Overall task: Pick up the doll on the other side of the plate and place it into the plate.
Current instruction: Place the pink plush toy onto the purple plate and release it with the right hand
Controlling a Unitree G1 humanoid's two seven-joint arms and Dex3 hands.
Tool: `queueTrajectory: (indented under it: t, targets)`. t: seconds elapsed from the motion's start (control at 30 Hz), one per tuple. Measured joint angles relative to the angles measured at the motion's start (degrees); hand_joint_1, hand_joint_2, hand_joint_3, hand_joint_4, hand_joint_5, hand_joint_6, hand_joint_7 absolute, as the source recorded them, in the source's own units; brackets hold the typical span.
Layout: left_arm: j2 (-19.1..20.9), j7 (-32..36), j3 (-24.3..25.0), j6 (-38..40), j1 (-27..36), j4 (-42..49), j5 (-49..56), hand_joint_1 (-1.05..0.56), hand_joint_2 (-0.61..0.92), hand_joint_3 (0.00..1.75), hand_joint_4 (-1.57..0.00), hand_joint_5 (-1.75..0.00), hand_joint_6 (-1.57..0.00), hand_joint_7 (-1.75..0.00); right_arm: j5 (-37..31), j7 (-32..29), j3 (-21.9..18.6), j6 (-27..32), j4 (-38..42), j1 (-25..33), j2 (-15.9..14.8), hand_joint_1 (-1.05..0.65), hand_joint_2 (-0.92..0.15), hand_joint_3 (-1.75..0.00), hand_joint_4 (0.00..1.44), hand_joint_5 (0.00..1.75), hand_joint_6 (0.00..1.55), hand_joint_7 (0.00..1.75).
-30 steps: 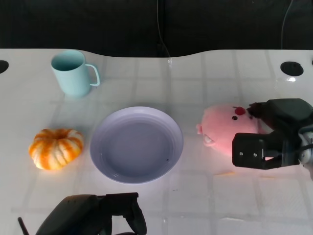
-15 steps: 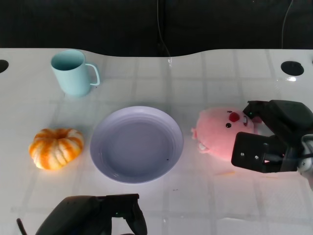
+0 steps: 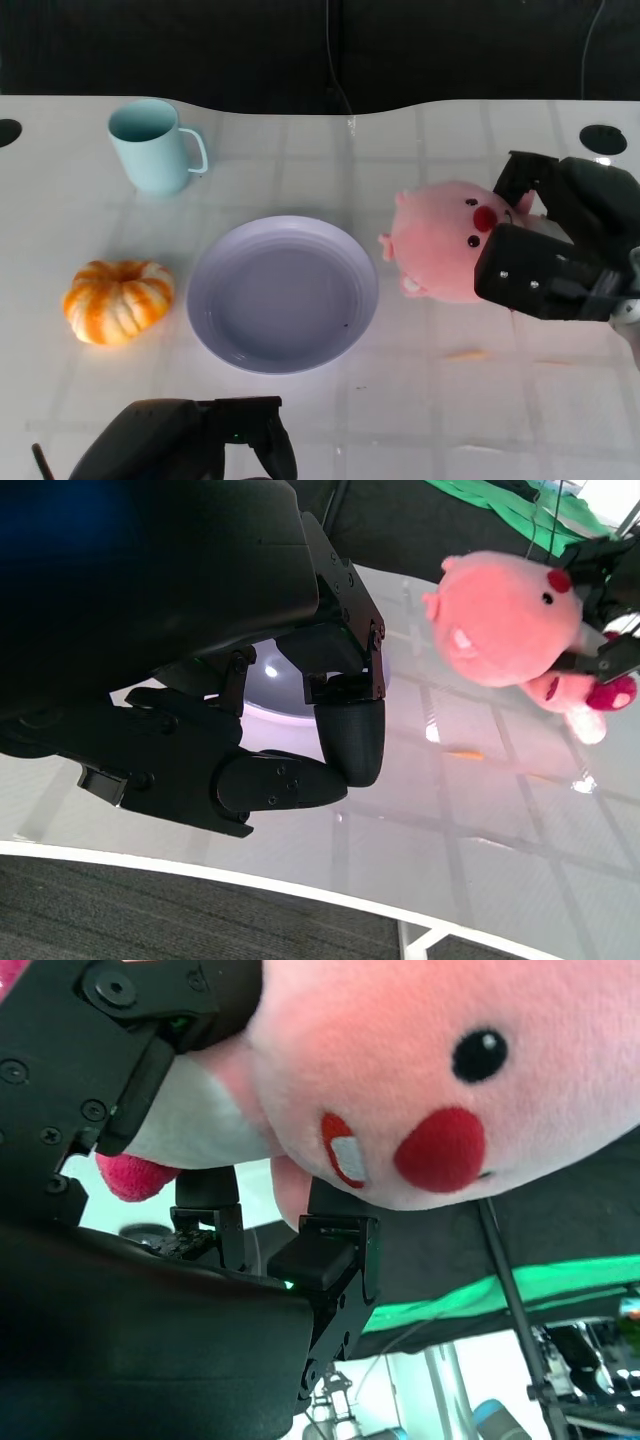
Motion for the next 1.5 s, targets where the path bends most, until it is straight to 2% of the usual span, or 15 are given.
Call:
queueTrajectory:
  t: [0.23,0.4,0.73,0.9,1.23,1.3,1.33,1.37,1.4,1.5]
  targets:
    - [0.0,0.0,-0.1,-0.2,-0.4,1.0,0.0,-0.33,0.92,0.36,-0.64,-1.65,-0.64,-1.22,1.1,2.2,-1.3,-0.4,-3.3,-0.2,0.1,-0.19,-0.31,-1.37,0.93,1.75,0.75,1.75]
    - [-0.3,0.0,-0.6,-0.2,-0.9,1.4,0.1,-0.32,0.92,0.36,-0.63,-1.67,-0.64,-1.22,1.6,3.3,-1.2,-2.4,-3.3,-2.9,1.2,-0.18,-0.32,-1.35,0.95,1.75,0.76,1.75]
    - [-1.2,0.6,-1.8,-0.4,-2.1,3.1,1.3,-0.33,0.92,0.36,-0.65,-1.66,-0.64,-1.23,1.6,7.3,2.1,-2.1,-2.1,-10.3,8.6,-0.17,-0.31,-1.34,0.96,1.75,0.75,1.74]
    - [-2.1,0.6,-2.5,0.0,-2.1,3.1,1.6,-0.33,0.92,0.36,-0.64,-1.65,-0.64,-1.23,0.7,7.0,5.0,-3.9,1.8,-13.3,12.0,-0.22,-0.39,-1.17,0.92,1.75,0.74,1.74]
    - [-2.9,0.6,-2.8,0.7,-2.0,2.8,2.4,-0.32,0.92,0.37,-0.64,-1.63,-0.64,-1.23,-0.3,6.1,8.1,-5.8,10.2,-15.4,18.6,-0.19,-0.44,-1.07,0.92,1.75,0.72,1.75]
    - [-3.1,0.6,-2.8,0.8,-2.0,2.8,2.4,-0.33,0.92,0.37,-0.64,-1.63,-0.64,-1.23,-0.2,6.1,8.1,-6.1,11.1,-15.4,19.3,-0.18,-0.46,-1.01,0.90,1.75,0.73,1.61]
    - [-3.2,0.6,-2.8,0.9,-1.9,2.8,2.4,-0.32,0.92,0.37,-0.64,-1.63,-0.64,-1.23,-0.1,6.1,8.1,-6.2,11.5,-15.4,19.6,-0.19,-0.48,-0.96,0.86,1.74,0.77,1.36]
    - [-3.2,0.6,-2.8,1.0,-1.8,2.8,2.4,-0.32,0.92,0.37,-0.64,-1.63,-0.64,-1.23,0.1,6.3,8.1,-6.1,11.8,-15.4,19.8,-0.20,-0.49,-0.94,0.84,1.72,0.80,1.24]
    - [-3.3,0.6,-2.8,1.1,-1.8,2.8,2.4,-0.32,0.92,0.37,-0.64,-1.64,-0.64,-1.23,0.6,6.6,8.1,-6.1,11.8,-15.4,20.0,-0.20,-0.50,-0.92,0.83,1.71,0.82,1.16]
    - [-3.3,0.6,-2.8,1.3,-1.8,2.8,2.4,-0.32,0.92,0.37,-0.64,-1.64,-0.64,-1.23,0.8,7.2,8.0,-6.0,12.0,-15.4,20.2,-0.20,-0.51,-0.91,0.83,1.71,0.83,1.10]
